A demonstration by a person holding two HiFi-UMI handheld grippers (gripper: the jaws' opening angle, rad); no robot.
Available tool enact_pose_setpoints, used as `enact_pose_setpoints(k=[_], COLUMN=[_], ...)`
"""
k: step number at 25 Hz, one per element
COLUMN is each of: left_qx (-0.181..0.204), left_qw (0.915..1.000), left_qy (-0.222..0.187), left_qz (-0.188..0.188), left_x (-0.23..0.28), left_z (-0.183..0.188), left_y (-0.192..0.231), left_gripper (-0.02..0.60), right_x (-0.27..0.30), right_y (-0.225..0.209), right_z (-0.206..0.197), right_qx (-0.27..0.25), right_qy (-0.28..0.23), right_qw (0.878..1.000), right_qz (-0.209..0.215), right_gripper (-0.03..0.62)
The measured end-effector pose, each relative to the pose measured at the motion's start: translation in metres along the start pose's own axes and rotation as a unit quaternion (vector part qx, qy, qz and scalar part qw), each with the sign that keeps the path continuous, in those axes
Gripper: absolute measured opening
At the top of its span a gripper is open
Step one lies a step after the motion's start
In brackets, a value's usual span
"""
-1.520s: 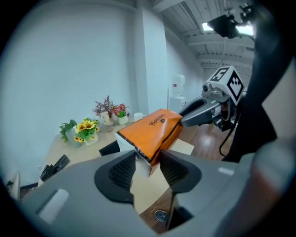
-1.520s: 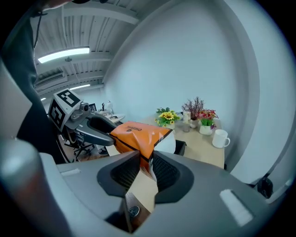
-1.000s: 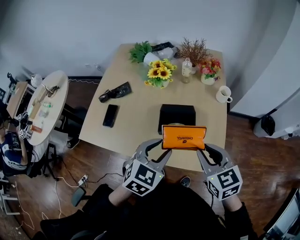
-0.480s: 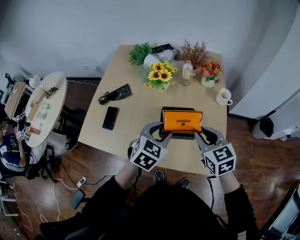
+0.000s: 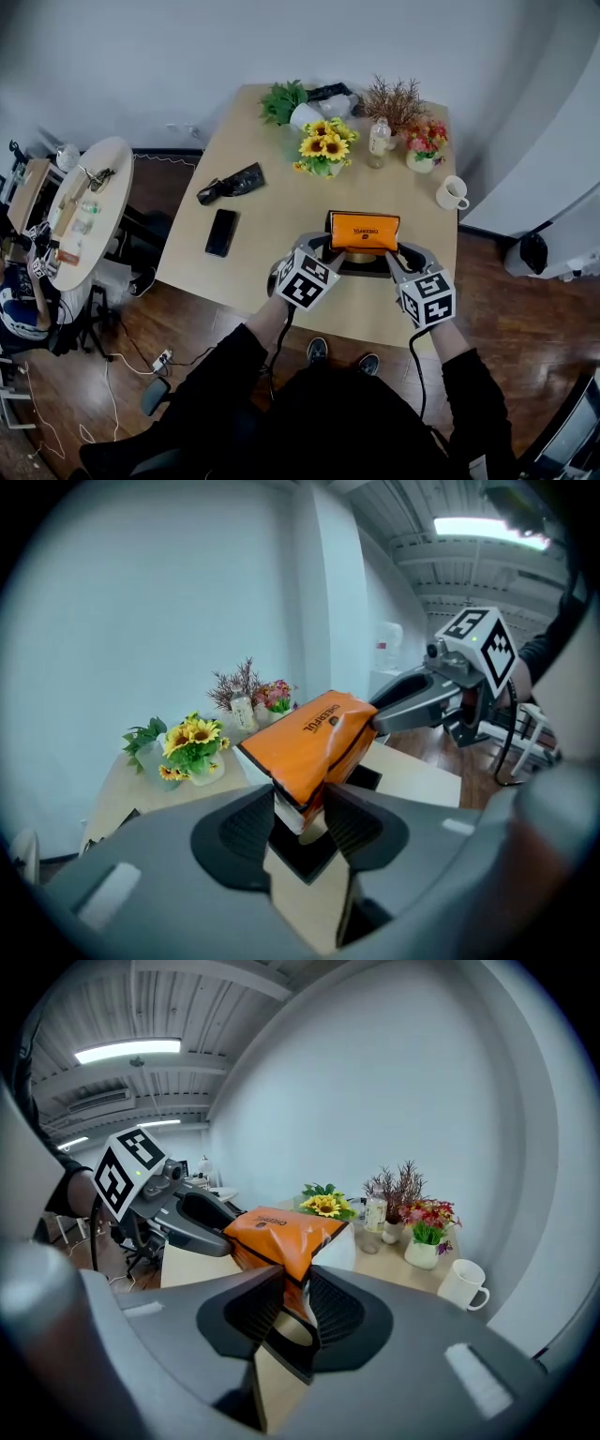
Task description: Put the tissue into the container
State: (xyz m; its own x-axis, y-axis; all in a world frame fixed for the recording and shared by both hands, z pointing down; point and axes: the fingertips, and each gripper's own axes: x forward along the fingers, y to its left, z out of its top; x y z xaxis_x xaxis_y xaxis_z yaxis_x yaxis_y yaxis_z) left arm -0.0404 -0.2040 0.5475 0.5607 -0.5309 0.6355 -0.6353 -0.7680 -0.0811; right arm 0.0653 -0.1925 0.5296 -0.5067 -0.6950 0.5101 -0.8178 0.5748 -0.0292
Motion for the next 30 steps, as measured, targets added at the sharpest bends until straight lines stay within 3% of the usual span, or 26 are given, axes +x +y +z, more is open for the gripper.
enact_pose_setpoints(k=[15, 19, 30], left_qx=[-0.003, 0.015, 0.003], left_qw=[0.9975, 0.9962, 0.9926], left_qy=[0.069, 0.084, 0.119], left_qz=[-0.018, -0.016, -0.025], left_x=[0.047, 0.046, 0.053], left_z=[-0.051, -0.052, -0.062], left_y=[-0.007, -0.007, -0.011], left_gripper=[0.146, 0.144, 0.141], right_x=[0.038, 0.039, 0.045], right_y=[-0.007, -0.006, -0.006], right_z=[-0.063, -0.067, -0.08], right_qx=[0.01, 0.019, 0.032], right_qy=[0.04, 0.041, 0.063], right_qw=[0.999, 0.999, 0.997], right_qz=[-0.004, 0.002, 0.012], right_gripper=[0.087, 0.087, 0.087])
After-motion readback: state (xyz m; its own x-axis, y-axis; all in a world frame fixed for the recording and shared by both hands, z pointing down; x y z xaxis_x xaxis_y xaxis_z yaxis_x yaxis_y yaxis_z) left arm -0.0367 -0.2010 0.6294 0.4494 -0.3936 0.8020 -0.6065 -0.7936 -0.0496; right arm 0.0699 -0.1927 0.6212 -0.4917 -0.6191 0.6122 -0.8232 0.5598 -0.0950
